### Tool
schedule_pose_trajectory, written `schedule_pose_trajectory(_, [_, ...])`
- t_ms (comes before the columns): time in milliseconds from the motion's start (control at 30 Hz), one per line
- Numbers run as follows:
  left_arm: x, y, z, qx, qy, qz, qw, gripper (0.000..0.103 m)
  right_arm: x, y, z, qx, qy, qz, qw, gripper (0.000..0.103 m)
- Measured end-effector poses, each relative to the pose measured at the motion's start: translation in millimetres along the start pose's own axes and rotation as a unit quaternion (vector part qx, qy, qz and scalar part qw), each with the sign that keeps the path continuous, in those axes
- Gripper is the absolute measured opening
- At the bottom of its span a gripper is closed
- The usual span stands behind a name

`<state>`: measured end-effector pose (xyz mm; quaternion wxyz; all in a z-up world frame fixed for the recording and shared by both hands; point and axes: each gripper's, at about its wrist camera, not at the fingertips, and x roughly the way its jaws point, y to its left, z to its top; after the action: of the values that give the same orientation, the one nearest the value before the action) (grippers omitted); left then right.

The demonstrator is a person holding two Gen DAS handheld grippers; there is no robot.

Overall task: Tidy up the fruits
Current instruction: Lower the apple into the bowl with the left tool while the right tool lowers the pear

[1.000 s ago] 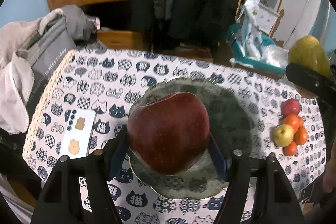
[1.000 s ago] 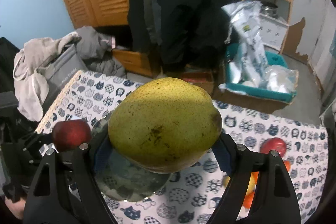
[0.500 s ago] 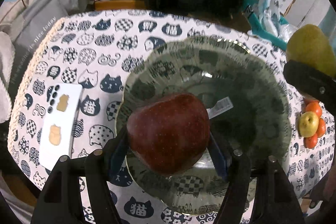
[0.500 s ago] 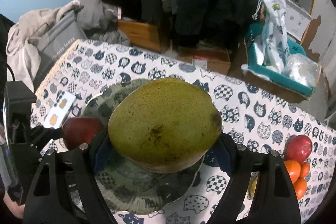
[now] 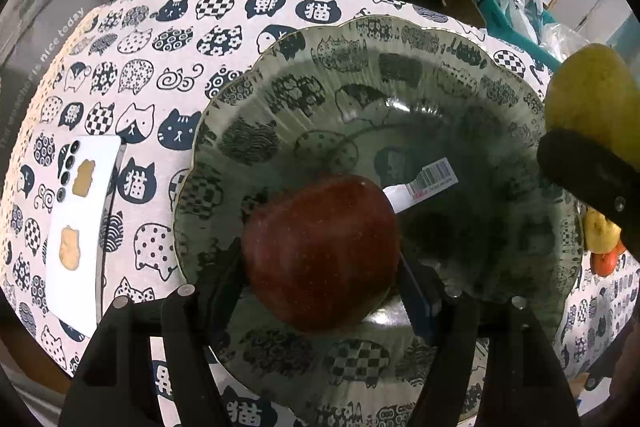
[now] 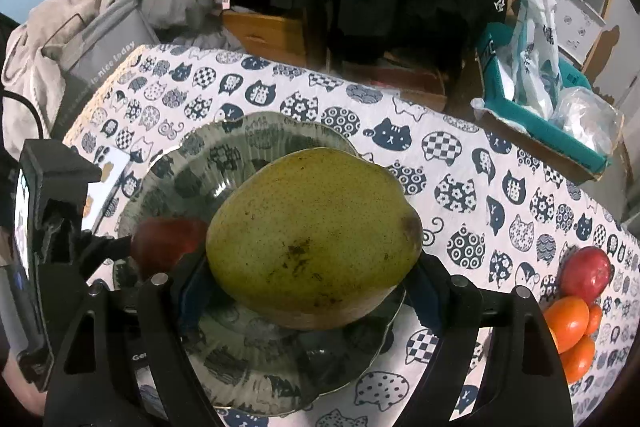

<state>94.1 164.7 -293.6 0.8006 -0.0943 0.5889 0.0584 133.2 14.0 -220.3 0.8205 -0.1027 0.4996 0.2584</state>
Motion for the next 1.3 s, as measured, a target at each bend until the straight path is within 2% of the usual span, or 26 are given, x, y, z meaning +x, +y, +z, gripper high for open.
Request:
schedule_pose_trajectory(333, [0, -5, 0, 0.011, 0.002, 0.003, 0.9999, 0.073, 0, -6, 3, 0.015, -0.001, 0.004, 1.0, 0.083])
schedule_pose_trajectory(367, [-4, -5, 0, 0.008, -0.005, 0.0, 1.0, 0.075, 0, -7, 4, 0.018, -0.002, 0.005, 1.0, 0.083])
schedule_pose_trajectory(400, [-8, -5, -1, 0.008, -0.012, -0.002, 0.9999, 0.083, 0, -8, 5, 0.02, -0.001, 0.005, 1.0, 0.083])
schedule_pose_trajectory(467, [-18, -4, 0, 0.011, -0.029, 0.001, 0.9995, 0.089, 1, -10, 6, 0.026, 0.0, 0.006, 1.0, 0.083])
schedule_pose_trajectory(667, [-35, 11, -4, -0.008, -0.04, 0.0, 0.9992, 0.089, 9, -9, 4, 0.022, 0.015, 0.004, 1.0, 0.083])
schedule_pose_trajectory(1033, [-51, 45, -15, -0.058, -0.045, 0.004, 0.9973, 0.089, 34, 14, -9, -0.024, 0.052, -0.006, 0.998, 0.083])
schedule_pose_trajectory(1300, [-52, 46, -18, -0.055, -0.044, 0.009, 0.9975, 0.089, 53, 27, -21, -0.047, 0.084, -0.013, 0.995, 0.083])
